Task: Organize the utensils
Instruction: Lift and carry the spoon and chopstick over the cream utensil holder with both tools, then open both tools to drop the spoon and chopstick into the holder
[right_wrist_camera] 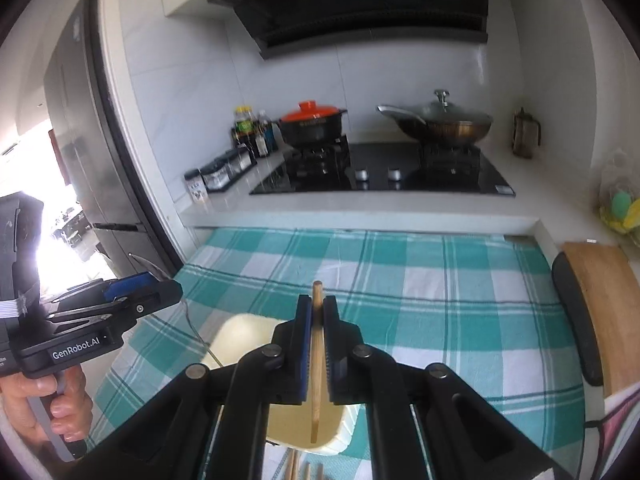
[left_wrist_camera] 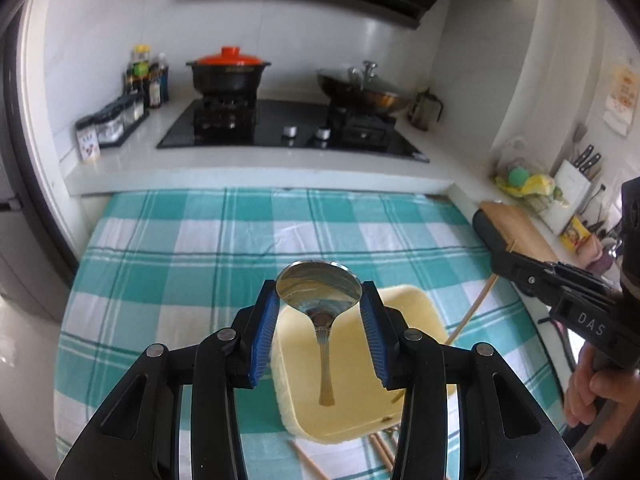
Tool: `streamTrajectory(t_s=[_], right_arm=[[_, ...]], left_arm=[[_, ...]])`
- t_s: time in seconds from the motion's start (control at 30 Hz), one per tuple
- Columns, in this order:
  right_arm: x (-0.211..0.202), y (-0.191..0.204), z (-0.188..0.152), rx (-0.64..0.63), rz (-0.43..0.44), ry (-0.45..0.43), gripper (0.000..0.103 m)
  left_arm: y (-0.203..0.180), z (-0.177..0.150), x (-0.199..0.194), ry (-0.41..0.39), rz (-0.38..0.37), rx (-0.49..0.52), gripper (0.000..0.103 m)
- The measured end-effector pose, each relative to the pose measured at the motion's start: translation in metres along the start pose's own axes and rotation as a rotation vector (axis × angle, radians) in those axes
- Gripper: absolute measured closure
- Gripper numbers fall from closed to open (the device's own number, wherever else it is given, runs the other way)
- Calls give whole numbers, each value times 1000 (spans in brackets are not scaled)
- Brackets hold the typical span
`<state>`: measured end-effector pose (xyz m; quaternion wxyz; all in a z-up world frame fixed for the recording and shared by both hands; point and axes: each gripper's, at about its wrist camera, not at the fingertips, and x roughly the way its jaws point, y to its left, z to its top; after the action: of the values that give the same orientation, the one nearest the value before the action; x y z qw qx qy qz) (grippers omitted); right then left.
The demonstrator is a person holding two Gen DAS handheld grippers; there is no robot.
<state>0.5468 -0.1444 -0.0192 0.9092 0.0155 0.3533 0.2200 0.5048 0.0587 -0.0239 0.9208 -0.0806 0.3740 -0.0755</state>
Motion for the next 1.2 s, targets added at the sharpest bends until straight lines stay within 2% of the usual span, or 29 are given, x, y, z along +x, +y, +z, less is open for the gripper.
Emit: streamTrajectory(t_s=[0.13,0.23,0.47,0.5,0.53,0.57,0.6,0.77,0.8,0.83,0.9,1.0,1.1,1.2], right_arm=[[30,-12,1,38,12,83,97],[47,-16,4,60,2,92,97],[76,-22,8,114,-20,116,93],[79,-23,7,119,-22,119,88],[79,-24,5,125,-22,119,74],[78,-25,2,136,-19,114,66],[73,-26,0,150,-15,100,53],[18,-24,-16,137,-18,-11,51],[3,-23,-22,124,-14,-30,51],[-13,-22,-29,110,-11,-45,51],[-47,-17,-51,69,-13,-66,47],[-92,-9,-97,-10,-35,-64,44],[-123,-2,-159,-69,-78,-42,42],[-138,6,-225,-73,-125,-36,42]], left_arm=[[8,-7,28,56,35,-8,61],[8,-8,43,76,53,-9,61],[1,-8,69,126,35,-14,60],[-1,-9,71,125,44,-11,60],[-1,-9,73,123,56,-11,60],[0,-10,74,125,62,-21,60],[2,-11,73,123,59,-38,59],[12,-20,46,93,0,-81,53],[14,-25,34,77,-16,-77,48],[17,-32,20,61,-23,-73,45],[24,-53,-11,32,-29,-60,32],[37,-99,-56,44,-35,-44,24],[44,-157,-91,71,-40,-39,20],[44,-221,-116,84,-29,-67,19]])
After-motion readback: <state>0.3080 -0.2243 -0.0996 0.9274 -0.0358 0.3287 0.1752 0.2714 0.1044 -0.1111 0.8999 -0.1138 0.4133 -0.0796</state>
